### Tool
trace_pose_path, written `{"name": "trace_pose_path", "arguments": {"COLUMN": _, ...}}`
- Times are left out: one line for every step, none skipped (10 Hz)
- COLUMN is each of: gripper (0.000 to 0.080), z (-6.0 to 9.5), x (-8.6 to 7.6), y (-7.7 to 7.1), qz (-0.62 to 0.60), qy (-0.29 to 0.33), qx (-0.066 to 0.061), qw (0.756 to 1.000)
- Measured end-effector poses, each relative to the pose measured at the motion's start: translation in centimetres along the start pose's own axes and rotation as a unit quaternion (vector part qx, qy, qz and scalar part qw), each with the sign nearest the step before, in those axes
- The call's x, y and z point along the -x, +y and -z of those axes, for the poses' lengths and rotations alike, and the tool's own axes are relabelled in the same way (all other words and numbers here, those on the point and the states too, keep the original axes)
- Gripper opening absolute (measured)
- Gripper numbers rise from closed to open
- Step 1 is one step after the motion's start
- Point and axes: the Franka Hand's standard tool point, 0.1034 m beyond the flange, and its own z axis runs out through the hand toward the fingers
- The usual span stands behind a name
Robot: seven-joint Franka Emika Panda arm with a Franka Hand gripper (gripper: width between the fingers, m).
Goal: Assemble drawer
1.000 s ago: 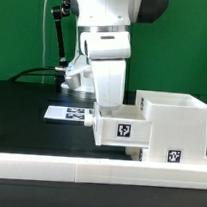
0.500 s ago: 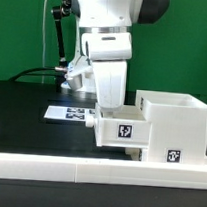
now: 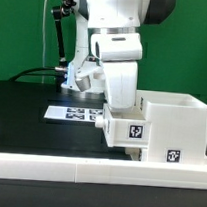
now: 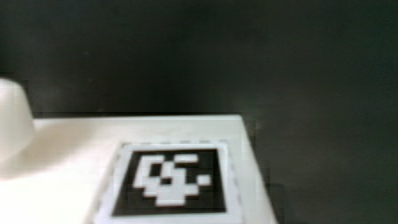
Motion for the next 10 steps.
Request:
{"name": "trace_pose_path", "arguments": {"gripper": 0.0042, "z": -0.07, "x": -0.47, "y": 0.07, "qz": 0.003, "qy": 0.0, "qx": 0.002, "qw": 1.0}}
{"name": "trace_pose_path", "arguments": {"gripper": 0.0042, "z": -0.1, "x": -0.69, "y": 0.13, "qz": 0.001, "qy": 0.0, "qx": 0.004, "qw": 1.0}}
{"name": "trace_pose_path", "arguments": {"gripper": 0.0042, "z": -0.11, "x": -0.55, "y": 0.19, "qz": -0.001, "qy": 0.001, "qx": 0.009, "qw": 1.0}}
{"name": "trace_pose_path", "arguments": {"gripper": 0.0042, "z": -0.09, "x": -0.52, "y": 0.2, "qz": -0.001, "qy": 0.001, "qx": 0.009, "qw": 1.0}}
{"name": "trace_pose_path", "arguments": {"gripper": 0.0042, "z": -0.11, "x": -0.5, "y": 0.19, "qz": -0.001, "qy": 0.001, "qx": 0.009, "qw": 1.0}}
{"name": "trace_pose_path", "arguments": {"gripper": 0.0221, "z": -0.1, "x": -0.49, "y": 0.19, "qz": -0.002, "qy": 0.001, "qx": 0.009, "qw": 1.0}}
{"name": "trace_pose_path", "arguments": {"gripper": 0.0357, "z": -0.26, "x": -0.59, "y": 0.18, "qz": -0.003, "qy": 0.001, "qx": 0.01, "qw": 1.0}}
{"name": "trace_pose_path", "arguments": {"gripper": 0.0357, "z": -0.36, "x": -0.6, "y": 0.13, "qz": -0.003, "qy": 0.002, "qx": 0.009, "qw": 1.0}}
{"name": "trace_pose_path", "arguments": {"gripper": 0.0541, "z": -0.35, "x": -0.6, "y": 0.14, "qz": -0.003, "qy": 0.002, "qx": 0.009, "qw": 1.0}}
{"name": "trace_pose_path", "arguments": {"gripper": 0.0615, "z": -0.29, "x": -0.59, "y": 0.17, "qz": -0.003, "qy": 0.002, "qx": 0.009, "qw": 1.0}}
